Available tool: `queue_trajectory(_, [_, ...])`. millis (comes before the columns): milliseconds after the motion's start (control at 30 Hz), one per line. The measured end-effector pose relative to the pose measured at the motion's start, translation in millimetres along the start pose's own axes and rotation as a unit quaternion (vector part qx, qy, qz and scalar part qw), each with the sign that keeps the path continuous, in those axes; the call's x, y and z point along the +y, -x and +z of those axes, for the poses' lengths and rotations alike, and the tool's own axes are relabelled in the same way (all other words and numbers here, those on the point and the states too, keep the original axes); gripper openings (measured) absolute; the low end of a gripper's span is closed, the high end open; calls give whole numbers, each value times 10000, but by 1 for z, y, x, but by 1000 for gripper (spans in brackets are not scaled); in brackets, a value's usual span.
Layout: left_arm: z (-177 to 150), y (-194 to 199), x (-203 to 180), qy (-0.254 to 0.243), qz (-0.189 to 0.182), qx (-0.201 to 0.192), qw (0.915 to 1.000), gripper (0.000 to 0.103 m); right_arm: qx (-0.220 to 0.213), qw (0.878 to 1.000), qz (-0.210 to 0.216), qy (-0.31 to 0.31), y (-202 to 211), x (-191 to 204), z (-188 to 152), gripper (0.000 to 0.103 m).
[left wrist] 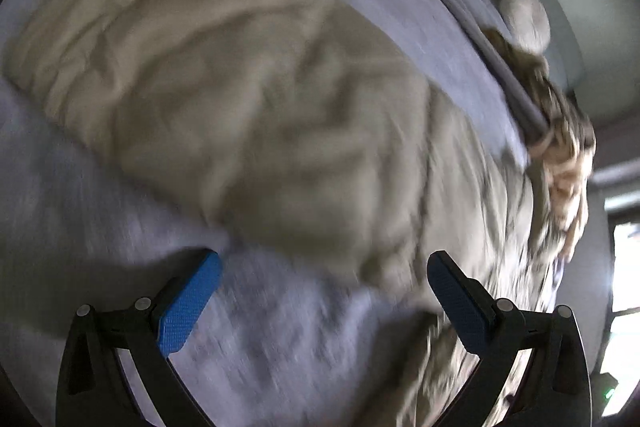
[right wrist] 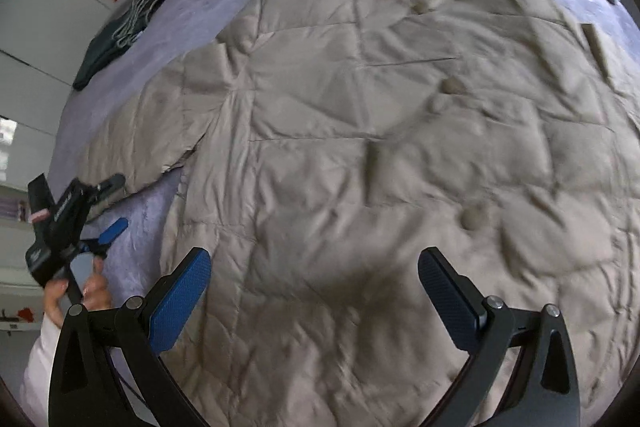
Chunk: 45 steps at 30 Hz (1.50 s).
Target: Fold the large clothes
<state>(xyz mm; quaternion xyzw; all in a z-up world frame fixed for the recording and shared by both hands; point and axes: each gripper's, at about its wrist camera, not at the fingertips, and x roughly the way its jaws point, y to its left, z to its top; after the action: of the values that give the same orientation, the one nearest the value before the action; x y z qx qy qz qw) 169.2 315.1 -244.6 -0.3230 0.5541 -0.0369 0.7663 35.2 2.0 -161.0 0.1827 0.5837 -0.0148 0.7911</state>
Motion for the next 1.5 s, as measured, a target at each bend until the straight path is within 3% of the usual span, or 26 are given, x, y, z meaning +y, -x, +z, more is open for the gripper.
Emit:
queue_trajectory(133, [34,3,5,45,-41,-431,9991,103,-89,9997,209,77,-15,13,11,103])
queue_trajectory(200, [50,3,5,31,129,-685,9976,103,-173,9992,345,141,-23,22,19,103])
queue_trajectory(233, [59,3,3,46,228,-771,9968,98,-191,9988,435,143,-28,26,24,103])
queue_trajectory(267, [66,3,5,65,400,-902,9951,89,-192,9985,502,137,-30,27,27,103])
queue_trajectory(333, [80,0,10,84,564,-956,9938,33,-252,9974,669,114,-34,35,37,103])
queue_trajectory(400, [89,3,14,121,317,-943,9950,14,-342,9960,826,55,-39,42,47,103])
queue_trajectory(467, [91,17,7,-145,430,-1146,9924,14,-409,9942,978,-153,-43,45,58,102])
queue_trajectory(500, [90,26,-1,-404,534,-1269,9897,14,-431,9926,1103,-282,-47,46,64,95])
queue_trajectory(533, [88,35,-10,-682,600,-1382,9862,14,-440,9912,1192,-379,-50,47,69,64])
queue_trajectory(600, [85,51,-26,-1157,614,-1539,9794,14,-281,9906,1228,-536,-64,50,79,15])
queue_trajectory(700, [75,76,-54,-1808,500,-1778,9660,14,-251,9858,1519,-668,-82,55,88,12])
queue_trajectory(867, [49,93,-109,-2460,133,-1905,9503,14,-85,9776,2016,-595,-109,63,95,12])
queue_trajectory(1100, [-3,79,-203,-3128,-507,-1623,9345,14,515,9723,2188,-634,-148,56,94,8])
queue_trajectory(1233, [-46,47,-267,-3552,-828,-1238,9228,14,473,9694,2345,-551,-119,33,87,8])
queue_trajectory(1333, [-83,13,-310,-3928,-968,-867,9104,14,141,9756,2096,-634,-77,-18,79,9])
queue_trajectory(1500, [-156,-57,-352,-4701,-592,-230,8803,14,-410,9855,1429,-822,-18,-105,63,10])
